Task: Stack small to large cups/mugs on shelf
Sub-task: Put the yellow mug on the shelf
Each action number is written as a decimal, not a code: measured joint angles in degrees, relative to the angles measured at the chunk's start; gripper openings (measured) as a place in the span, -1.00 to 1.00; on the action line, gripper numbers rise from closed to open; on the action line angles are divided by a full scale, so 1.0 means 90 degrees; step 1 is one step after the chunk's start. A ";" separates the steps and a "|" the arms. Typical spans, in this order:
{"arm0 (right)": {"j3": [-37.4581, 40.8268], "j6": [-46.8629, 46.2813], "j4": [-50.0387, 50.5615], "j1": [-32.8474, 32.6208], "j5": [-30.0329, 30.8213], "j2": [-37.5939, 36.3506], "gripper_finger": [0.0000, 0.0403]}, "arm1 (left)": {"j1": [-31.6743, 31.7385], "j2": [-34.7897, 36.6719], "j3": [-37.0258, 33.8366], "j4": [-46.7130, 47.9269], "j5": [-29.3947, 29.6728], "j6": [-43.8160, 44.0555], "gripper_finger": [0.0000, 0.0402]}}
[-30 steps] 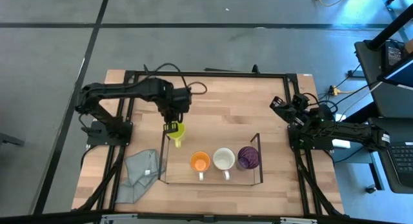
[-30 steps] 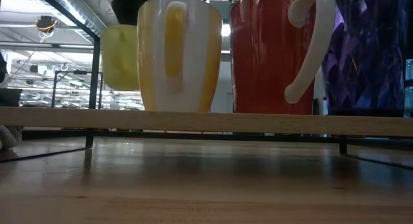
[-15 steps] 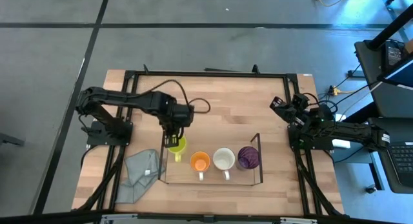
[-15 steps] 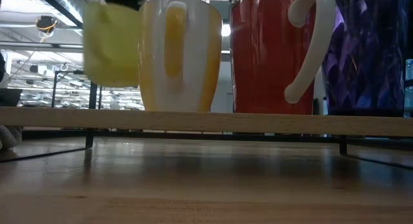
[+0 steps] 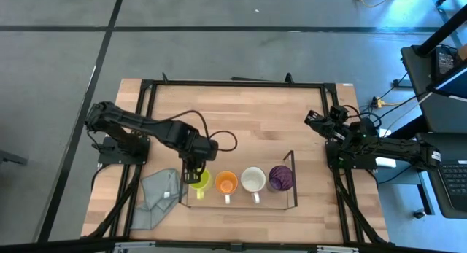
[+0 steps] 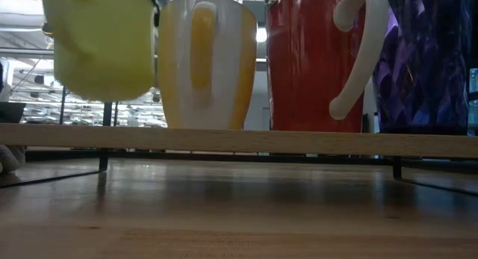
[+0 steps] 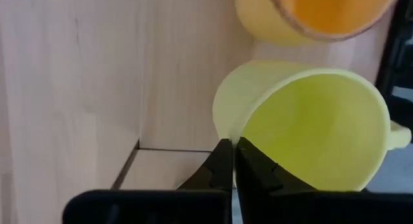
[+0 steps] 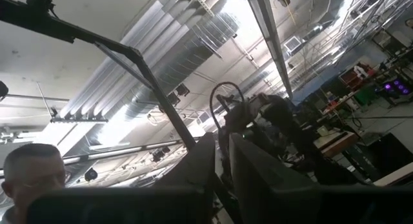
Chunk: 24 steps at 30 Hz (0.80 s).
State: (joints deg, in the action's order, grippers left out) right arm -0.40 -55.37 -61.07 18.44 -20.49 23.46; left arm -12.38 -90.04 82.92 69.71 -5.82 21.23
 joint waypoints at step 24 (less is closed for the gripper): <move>0.0000 -0.0461 0.0004 0.0002 -0.0005 0.0000 -0.75 | -0.0152 0.0012 -0.1028 -0.0934 0.0085 0.0303 -1.00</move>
State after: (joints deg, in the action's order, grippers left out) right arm -0.40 -59.53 -61.04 18.45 -20.53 23.46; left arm -13.75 -89.93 73.67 61.30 -5.06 23.96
